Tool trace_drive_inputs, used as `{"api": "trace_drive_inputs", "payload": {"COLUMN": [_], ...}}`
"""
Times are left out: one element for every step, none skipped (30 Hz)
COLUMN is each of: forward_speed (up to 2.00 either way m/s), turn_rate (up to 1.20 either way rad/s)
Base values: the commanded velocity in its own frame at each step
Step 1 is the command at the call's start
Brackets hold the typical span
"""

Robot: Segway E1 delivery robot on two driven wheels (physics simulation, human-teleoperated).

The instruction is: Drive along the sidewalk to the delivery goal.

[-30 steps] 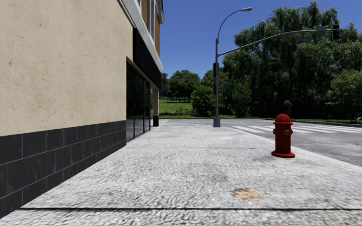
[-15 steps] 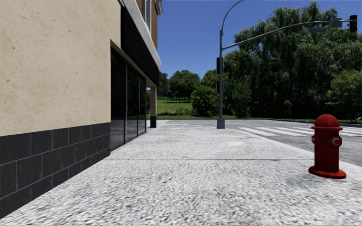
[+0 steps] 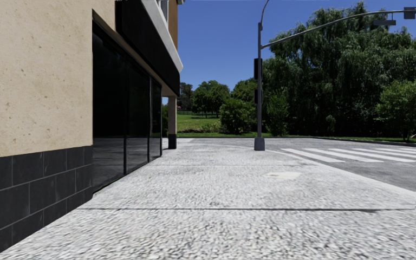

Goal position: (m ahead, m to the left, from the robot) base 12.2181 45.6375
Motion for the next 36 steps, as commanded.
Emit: {"api": "trace_drive_inputs", "payload": {"forward_speed": [2.0, 2.0, 2.0, 2.0, 2.0, 2.0, 2.0, 2.0, 2.0, 2.0, 2.0, 2.0, 2.0, 2.0, 2.0, 2.0, 2.0, 2.0, 2.0, 2.0, 2.0, 2.0, 2.0, 2.0, 2.0, 2.0, 2.0, 2.0, 2.0, 2.0, 2.0, 2.0, 2.0, 2.0, 2.0, 2.0], "turn_rate": [0.0, 0.0, 0.0, 0.0, 0.0, 0.0, 0.0, 0.0, 0.0, 0.0, 0.0, 0.0, 0.0, 0.0, 0.0, 0.0, 0.0, 0.0, 0.0, 0.0, 0.0, 0.0, 0.0, 0.0, 0.0, 0.0, 0.0, 0.0, 0.0, 0.0, 0.0, 0.0, 0.0, 0.0, 0.0, 0.0]}}
